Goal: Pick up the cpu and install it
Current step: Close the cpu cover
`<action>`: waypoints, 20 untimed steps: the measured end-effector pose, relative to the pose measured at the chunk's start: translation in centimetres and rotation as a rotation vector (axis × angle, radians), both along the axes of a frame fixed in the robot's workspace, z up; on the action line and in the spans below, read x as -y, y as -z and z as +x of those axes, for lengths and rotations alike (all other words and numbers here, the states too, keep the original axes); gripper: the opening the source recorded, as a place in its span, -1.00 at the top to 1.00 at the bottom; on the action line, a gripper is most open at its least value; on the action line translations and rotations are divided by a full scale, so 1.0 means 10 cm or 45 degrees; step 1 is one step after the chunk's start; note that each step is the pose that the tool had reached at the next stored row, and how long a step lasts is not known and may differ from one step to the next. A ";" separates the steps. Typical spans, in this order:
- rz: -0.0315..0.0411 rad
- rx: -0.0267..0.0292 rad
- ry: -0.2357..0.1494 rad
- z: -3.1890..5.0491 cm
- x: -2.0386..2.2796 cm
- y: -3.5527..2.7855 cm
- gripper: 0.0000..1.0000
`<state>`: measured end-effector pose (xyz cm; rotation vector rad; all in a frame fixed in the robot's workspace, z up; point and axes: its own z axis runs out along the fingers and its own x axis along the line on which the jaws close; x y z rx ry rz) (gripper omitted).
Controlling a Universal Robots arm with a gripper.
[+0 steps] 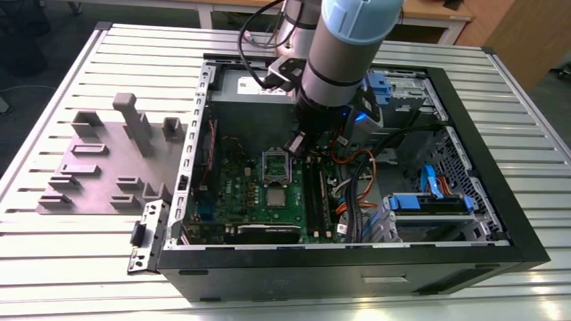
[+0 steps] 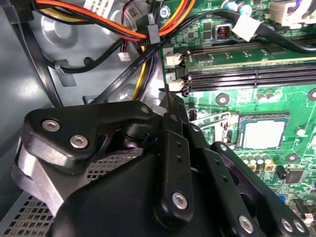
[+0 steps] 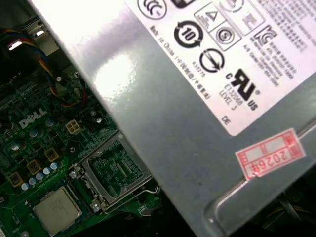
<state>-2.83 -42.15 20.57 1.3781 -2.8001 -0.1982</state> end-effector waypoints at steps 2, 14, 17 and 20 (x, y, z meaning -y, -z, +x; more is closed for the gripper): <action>0.0009 0.0000 0.000 -0.006 -0.004 0.008 0.79; 0.0009 -0.0001 0.000 -0.048 -0.006 0.000 0.79; -0.0044 0.0000 0.000 -0.050 -0.006 -0.009 0.79; -0.0094 -0.0001 0.000 -0.051 -0.005 -0.018 0.79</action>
